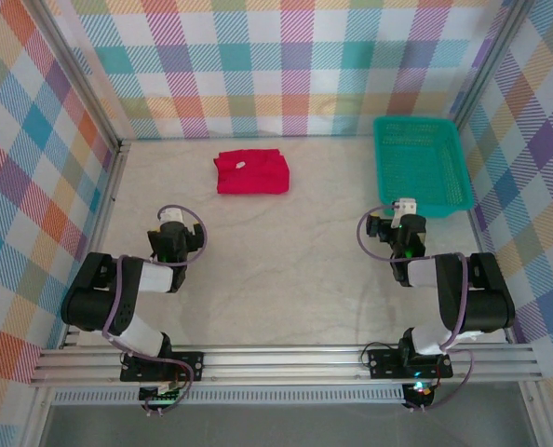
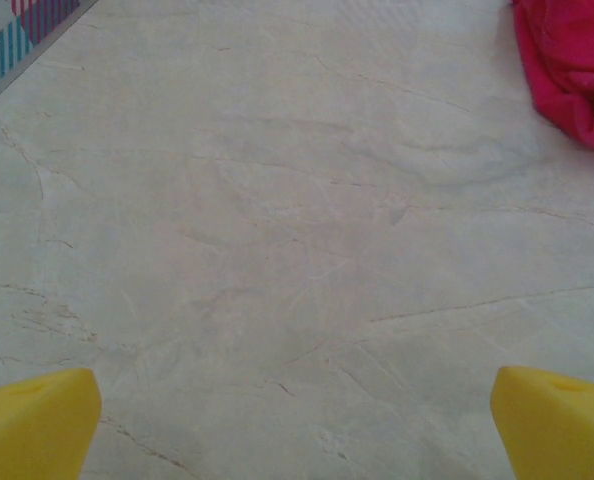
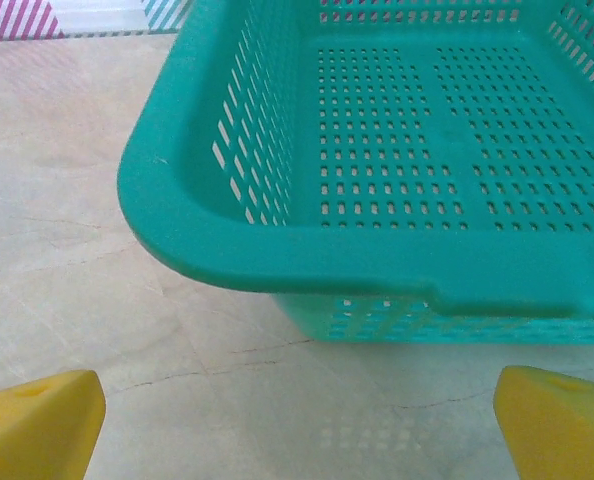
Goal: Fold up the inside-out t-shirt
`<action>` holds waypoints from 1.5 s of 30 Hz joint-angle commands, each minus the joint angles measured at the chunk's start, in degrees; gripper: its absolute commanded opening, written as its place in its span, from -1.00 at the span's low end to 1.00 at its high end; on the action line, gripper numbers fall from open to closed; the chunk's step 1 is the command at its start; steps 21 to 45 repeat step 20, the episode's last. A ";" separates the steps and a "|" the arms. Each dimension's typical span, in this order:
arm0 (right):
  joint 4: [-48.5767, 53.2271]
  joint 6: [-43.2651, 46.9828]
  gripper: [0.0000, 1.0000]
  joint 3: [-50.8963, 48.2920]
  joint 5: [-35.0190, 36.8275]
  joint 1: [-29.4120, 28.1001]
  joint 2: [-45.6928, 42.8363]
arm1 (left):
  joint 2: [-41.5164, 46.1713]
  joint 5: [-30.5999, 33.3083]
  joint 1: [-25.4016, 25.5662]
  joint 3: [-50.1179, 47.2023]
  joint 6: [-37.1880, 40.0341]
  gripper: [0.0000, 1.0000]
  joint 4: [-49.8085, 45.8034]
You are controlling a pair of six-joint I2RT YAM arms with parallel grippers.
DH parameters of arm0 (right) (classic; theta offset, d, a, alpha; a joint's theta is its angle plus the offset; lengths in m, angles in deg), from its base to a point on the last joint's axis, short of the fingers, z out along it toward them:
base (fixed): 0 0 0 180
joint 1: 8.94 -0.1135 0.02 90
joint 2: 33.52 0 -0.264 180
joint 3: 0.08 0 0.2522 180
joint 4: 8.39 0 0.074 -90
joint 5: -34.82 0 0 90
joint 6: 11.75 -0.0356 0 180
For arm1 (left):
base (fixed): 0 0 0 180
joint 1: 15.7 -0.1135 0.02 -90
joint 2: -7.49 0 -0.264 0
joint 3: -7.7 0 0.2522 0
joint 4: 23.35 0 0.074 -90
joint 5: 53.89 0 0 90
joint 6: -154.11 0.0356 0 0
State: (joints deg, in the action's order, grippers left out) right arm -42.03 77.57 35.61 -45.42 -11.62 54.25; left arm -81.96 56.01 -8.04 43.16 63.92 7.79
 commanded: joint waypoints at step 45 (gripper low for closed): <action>-2.69 -0.81 0.99 0.40 -1.41 0.11 0.12 | -0.11 -4.54 -1.76 1.39 0.19 1.00 3.17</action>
